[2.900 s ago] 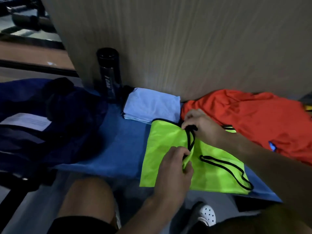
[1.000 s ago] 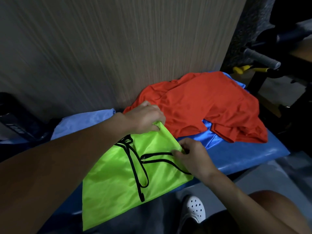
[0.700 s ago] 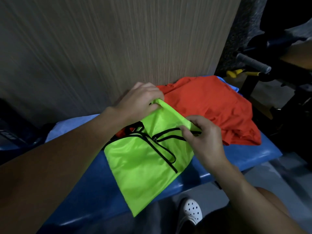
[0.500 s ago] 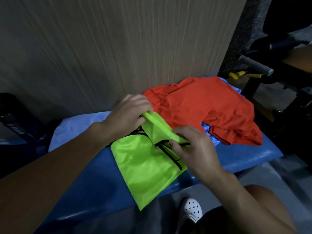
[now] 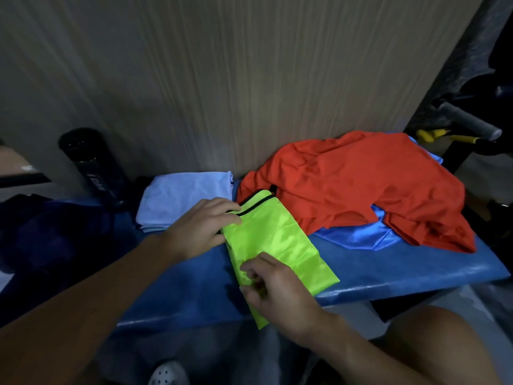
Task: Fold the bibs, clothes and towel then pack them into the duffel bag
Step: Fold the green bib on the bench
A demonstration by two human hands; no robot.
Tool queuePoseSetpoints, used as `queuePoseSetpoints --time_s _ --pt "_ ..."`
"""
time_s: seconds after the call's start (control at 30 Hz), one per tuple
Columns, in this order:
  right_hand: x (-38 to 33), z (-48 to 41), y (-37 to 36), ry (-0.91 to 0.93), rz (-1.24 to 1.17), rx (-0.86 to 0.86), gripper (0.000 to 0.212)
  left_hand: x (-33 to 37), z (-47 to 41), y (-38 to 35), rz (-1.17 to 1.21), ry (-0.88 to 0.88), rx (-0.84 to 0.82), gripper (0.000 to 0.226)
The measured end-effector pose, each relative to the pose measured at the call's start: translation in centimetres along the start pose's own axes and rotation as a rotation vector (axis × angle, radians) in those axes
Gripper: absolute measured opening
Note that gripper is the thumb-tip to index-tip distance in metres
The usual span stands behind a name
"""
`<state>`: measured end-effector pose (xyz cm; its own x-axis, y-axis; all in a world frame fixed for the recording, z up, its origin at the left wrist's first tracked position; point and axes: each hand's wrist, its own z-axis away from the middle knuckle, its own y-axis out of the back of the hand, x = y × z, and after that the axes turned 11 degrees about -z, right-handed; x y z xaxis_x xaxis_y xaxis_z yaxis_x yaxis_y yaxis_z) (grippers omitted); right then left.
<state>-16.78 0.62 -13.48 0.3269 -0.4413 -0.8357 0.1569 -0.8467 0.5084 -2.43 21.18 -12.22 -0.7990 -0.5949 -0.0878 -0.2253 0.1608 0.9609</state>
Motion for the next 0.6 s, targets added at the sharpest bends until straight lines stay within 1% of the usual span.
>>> queuePoseSetpoints --time_s 0.07,0.13,0.2,0.27,0.33,0.43,0.6 --pt "0.0 0.1 -0.4 -0.005 0.051 0.093 0.031 -0.2 0.3 0.0 0.009 0.01 -0.029 0.049" --pt "0.1 0.3 -1.1 -0.047 0.188 0.158 0.05 -0.2 0.6 0.2 0.018 0.02 -0.058 0.053" --pt "0.3 0.5 -1.9 -0.133 0.357 0.17 0.064 -0.1 0.8 0.1 0.03 0.021 -0.093 0.057" --pt "0.9 0.7 -2.4 -0.202 0.473 0.163 0.069 0.2 0.9 -0.2 0.044 0.023 -0.12 0.059" --pt "1.4 0.8 -2.6 -0.241 0.529 0.143 0.073 0.6 1.0 -0.7 0.057 0.019 -0.084 0.055" --pt "1.7 1.1 -2.7 -0.209 0.546 0.155 0.069 1.5 1.2 -1.2 0.065 -0.01 0.004 0.045" --pt "2.5 2.1 -0.8 -0.067 0.624 0.204 0.047 2.8 1.7 -0.9 0.059 0.011 -0.004 0.034"
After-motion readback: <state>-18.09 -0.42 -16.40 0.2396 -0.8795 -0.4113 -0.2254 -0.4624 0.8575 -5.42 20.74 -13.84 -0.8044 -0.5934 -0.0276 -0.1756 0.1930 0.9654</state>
